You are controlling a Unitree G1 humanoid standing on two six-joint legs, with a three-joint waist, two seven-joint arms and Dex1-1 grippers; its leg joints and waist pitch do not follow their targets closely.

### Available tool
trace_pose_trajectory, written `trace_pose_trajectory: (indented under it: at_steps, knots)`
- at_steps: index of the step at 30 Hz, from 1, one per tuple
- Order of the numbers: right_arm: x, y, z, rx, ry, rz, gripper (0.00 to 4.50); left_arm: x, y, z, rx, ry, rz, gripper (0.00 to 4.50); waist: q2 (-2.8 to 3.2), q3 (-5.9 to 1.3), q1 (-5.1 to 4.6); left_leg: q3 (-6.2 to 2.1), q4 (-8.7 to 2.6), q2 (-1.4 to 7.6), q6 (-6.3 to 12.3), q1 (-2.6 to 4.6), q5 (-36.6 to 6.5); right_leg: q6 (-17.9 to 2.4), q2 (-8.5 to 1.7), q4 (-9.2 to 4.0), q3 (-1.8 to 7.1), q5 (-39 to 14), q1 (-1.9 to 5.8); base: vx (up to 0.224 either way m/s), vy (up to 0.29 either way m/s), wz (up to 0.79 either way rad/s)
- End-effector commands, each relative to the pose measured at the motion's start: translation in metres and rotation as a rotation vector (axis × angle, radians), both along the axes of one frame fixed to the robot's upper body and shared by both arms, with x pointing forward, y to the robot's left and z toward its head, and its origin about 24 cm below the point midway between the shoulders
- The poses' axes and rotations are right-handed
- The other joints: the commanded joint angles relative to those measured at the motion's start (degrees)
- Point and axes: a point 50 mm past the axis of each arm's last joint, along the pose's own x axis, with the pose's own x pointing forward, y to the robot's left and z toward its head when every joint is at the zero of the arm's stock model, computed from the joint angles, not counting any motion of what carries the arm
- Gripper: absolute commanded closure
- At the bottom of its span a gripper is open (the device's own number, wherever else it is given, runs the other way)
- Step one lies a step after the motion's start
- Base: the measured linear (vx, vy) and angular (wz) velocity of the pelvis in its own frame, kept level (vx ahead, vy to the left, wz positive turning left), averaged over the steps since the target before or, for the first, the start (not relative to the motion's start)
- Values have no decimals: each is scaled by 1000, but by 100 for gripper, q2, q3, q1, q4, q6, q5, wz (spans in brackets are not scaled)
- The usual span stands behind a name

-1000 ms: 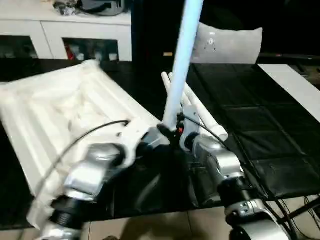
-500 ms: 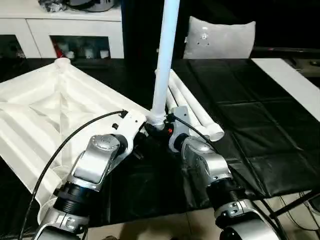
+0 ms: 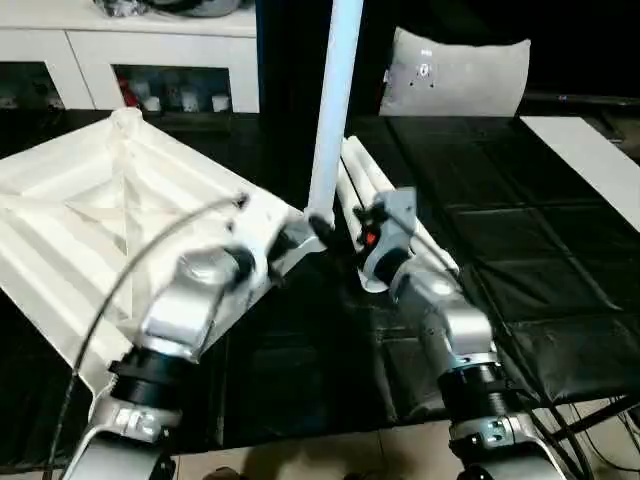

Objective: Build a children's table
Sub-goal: Rotate leg to tighten, then rotate table base

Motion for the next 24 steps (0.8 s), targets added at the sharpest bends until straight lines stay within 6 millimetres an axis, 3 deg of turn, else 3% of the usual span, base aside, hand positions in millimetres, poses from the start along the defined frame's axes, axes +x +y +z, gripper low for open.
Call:
trace_pose_trajectory:
  at_steps: [1, 4, 6, 8, 9, 10, 11, 12, 14, 15, 16, 20, 22, 24]
  knots:
    - [-3, -4, -5, -24, 28, 6, 0, 1, 9, 8, 2, -28, 38, 376, 137, -386, 3, -55, -450, 132, -329, 198, -2087, -786, -275, -452, 137, -1722, 187, 0, 0, 0]
    - [-16, 9, -12, -80, 65, 137, 0, -9, 40, 22, 110, -32, 89, 401, 161, -392, -4, -82, -468, 138, -353, 151, -1981, -826, -281, -400, 129, -1548, 220, 0, 0, 0]
    - [-20, 15, -15, -92, 78, 178, 0, -15, 52, 27, 157, -23, 103, 413, 163, -389, -28, -71, -449, 131, -352, 168, -1998, -862, -279, -409, 139, -1552, 195, 0, 0, 0]
    - [-26, 24, -27, -136, 141, 215, 0, -37, 83, 37, 337, 37, 115, 429, 143, -383, -15, -80, -448, 151, -404, 198, -2076, -888, -291, -398, 139, -1707, 160, 0, 0, 0]
    - [-26, 24, -27, -136, 141, 215, 0, -37, 83, 37, 337, 37, 115, 438, 143, -383, -15, -80, -448, 151, -404, 198, -2076, -888, -291, -398, 139, -1707, 160, 0, 0, 0]
    - [-27, 27, -32, -156, 161, 216, 0, -46, 92, 39, 400, 73, 102, 445, 182, -368, -38, -74, -445, 139, -449, 222, -2162, -867, -271, -406, 148, -1830, 114, 0, 0, 0]
    - [-28, 30, -36, -177, 178, 224, 0, -56, 104, 41, 476, 121, 88, 449, 185, -354, -47, -66, -453, 132, -446, 222, -2194, -864, -259, -415, 154, -1854, 103, 0, 0, 0]
    - [-29, 32, -38, -190, 187, 230, 0, -63, 110, 42, 522, 154, 78, 449, 131, -343, -33, -77, -470, 133, -452, 192, -2194, -855, -274, -398, 147, -1967, 125, 0, 0, 0]
    - [-30, 37, -42, -205, 208, 259, 0, -75, 122, 44, 594, 226, 65, 449, 174, -336, -19, -81, -463, 139, -521, 241, -2394, -821, -274, -415, 159, -2116, 61, 0, 0, 0]
    - [-30, 37, -42, -205, 208, 259, 0, -75, 122, 44, 594, 226, 65, 449, 180, -313, -25, -81, -491, 141, -545, 242, -2519, -784, -253, -426, 161, -2181, 45, 0, 0, 0]
    - [-30, 40, -43, -220, 219, 267, 0, -80, 128, 48, 633, 255, 74, 449, 169, -310, 18, -73, -469, 151, -595, 315, -2669, -753, -261, -445, 170, -2253, -14, 0, 0, 0]
    - [-29, 42, -49, -273, 253, 259, 0, -93, 145, 53, 740, 354, 95, 449, 155, -289, -25, -121, -512, 126, -664, 210, -2778, -673, -300, -438, 164, -2535, 49, 0, 0, 0]
    - [-27, 42, -53, -287, 264, 247, 0, -98, 142, 46, 719, 396, 66, 449, 152, -282, -41, -126, -493, 132, -703, 269, -2999, -622, -303, -479, 168, -2752, -7, 0, 0, 0]
    - [-27, 42, -54, -291, 274, 247, 0, -99, 140, 41, 703, 413, 49, 449, 153, -284, -36, -129, -486, 131, -709, 285, -3062, -612, -299, -489, 168, -2780, -15, 0, 0, 0]
